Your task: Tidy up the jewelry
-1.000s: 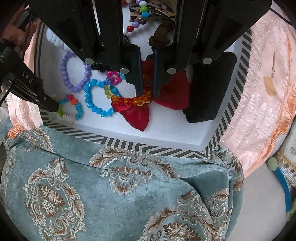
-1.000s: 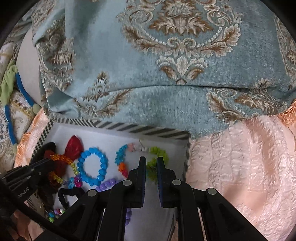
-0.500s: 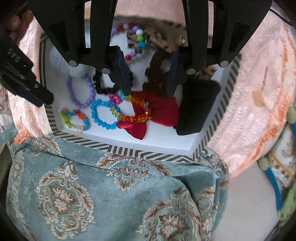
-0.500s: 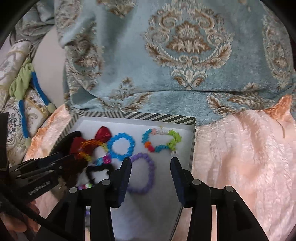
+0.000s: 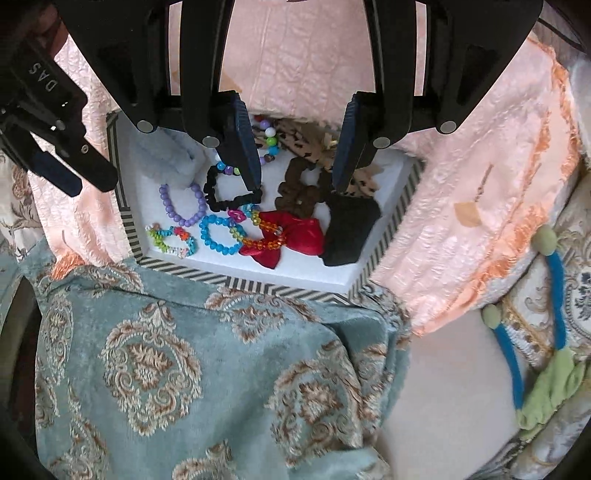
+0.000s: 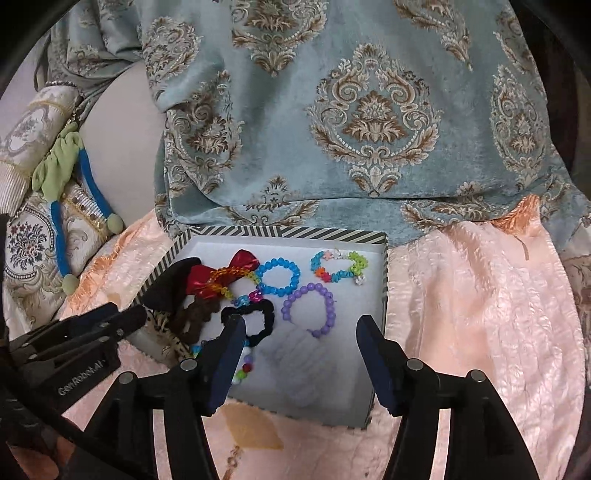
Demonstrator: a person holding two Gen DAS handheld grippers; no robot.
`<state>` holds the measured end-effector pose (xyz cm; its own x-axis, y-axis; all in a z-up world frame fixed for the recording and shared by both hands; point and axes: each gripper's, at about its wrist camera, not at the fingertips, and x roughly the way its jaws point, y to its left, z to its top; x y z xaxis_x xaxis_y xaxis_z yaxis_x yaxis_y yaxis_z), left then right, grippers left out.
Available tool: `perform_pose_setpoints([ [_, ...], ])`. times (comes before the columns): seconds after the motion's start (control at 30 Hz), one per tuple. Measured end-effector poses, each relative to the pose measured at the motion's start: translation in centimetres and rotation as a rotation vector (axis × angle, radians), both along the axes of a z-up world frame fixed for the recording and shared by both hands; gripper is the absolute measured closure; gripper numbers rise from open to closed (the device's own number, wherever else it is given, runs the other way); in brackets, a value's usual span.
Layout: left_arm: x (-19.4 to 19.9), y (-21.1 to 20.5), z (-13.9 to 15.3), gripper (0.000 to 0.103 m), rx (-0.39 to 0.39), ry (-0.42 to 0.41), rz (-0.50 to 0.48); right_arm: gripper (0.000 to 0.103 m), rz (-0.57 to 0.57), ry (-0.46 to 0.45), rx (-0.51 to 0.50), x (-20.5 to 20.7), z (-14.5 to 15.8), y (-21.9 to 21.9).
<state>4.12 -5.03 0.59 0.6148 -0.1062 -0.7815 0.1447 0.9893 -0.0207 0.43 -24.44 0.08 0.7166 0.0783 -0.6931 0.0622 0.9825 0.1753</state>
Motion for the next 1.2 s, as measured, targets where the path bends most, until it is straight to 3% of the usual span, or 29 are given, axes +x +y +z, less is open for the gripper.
perform_pose_setpoints([
  [0.47,-4.3,1.0,2.5,0.063,0.036,-0.077,0.018,0.04,0.019,-0.019,-0.014,-3.2,1.8,2.4],
  [1.2,-7.0,1.7,4.5,0.063,0.054,-0.135,0.042,0.035,0.014,-0.053,-0.026,-5.8,3.2,3.0],
])
